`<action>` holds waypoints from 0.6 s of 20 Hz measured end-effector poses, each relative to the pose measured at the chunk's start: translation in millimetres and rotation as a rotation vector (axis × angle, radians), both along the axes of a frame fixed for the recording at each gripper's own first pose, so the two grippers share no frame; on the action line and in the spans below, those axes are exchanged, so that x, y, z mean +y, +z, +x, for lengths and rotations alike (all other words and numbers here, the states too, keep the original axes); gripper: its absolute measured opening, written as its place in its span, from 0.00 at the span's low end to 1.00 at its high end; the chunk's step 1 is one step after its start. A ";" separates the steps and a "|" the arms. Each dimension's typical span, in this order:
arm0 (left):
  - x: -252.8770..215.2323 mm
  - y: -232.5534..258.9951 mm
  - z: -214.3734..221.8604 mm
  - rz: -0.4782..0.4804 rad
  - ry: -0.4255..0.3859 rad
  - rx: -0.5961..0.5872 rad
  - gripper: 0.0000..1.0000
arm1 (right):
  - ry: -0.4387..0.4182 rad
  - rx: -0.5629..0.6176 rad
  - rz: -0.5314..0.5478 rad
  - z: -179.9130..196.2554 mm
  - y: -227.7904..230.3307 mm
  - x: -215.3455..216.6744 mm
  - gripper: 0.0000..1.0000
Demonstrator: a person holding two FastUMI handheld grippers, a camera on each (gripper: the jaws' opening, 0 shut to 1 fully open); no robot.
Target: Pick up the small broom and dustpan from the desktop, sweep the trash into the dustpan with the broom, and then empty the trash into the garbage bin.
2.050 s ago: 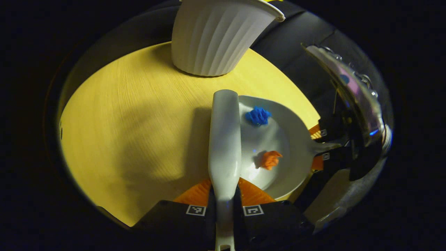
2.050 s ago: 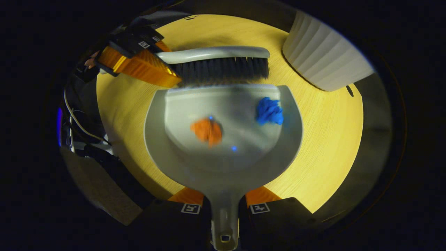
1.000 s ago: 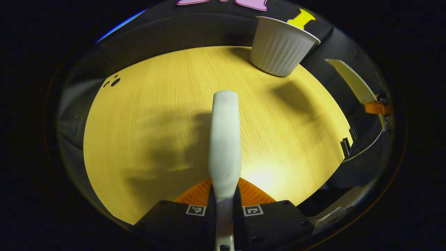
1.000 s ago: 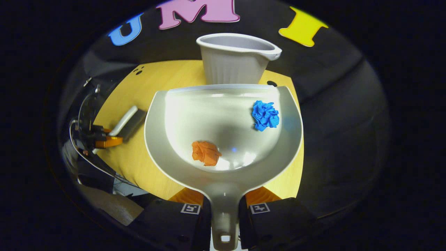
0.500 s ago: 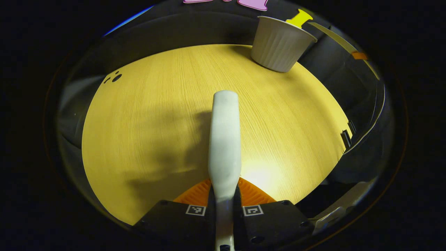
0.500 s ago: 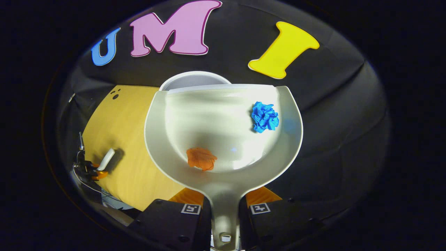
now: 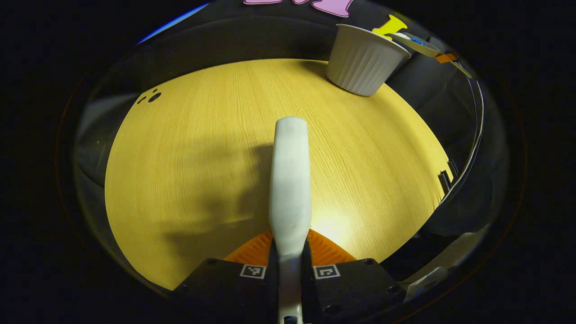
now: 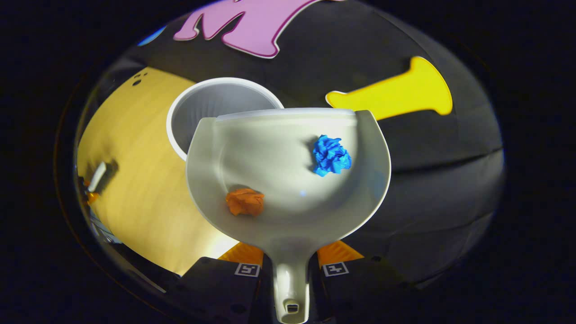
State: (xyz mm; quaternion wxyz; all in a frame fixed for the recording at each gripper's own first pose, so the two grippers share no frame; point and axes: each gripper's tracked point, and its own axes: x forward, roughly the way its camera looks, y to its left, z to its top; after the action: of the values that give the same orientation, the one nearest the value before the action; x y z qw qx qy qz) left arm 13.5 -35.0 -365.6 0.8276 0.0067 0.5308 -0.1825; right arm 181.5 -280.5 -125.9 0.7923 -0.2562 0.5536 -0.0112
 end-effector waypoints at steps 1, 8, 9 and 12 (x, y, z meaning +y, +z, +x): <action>-0.2 -1.1 0.3 0.000 0.003 -0.001 0.24 | 0.029 0.029 -0.037 5.1 3.2 -0.9 0.36; -1.7 -5.5 1.1 -0.011 0.037 0.003 0.24 | 0.207 0.196 -0.212 44.1 25.4 -8.9 0.36; -2.3 -6.6 1.8 -0.010 0.042 0.002 0.22 | 0.224 0.220 -0.231 53.2 23.3 -9.5 0.36; -3.2 -7.1 3.7 -0.009 0.056 0.002 0.24 | 0.234 0.258 -0.237 65.0 22.0 -3.1 0.35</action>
State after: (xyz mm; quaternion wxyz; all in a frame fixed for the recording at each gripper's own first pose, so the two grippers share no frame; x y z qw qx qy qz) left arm 17.2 -38.2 -372.7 0.8318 -0.0121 0.5309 -0.1618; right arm 246.5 -283.6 -103.8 0.6750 -0.4095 0.6118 0.0490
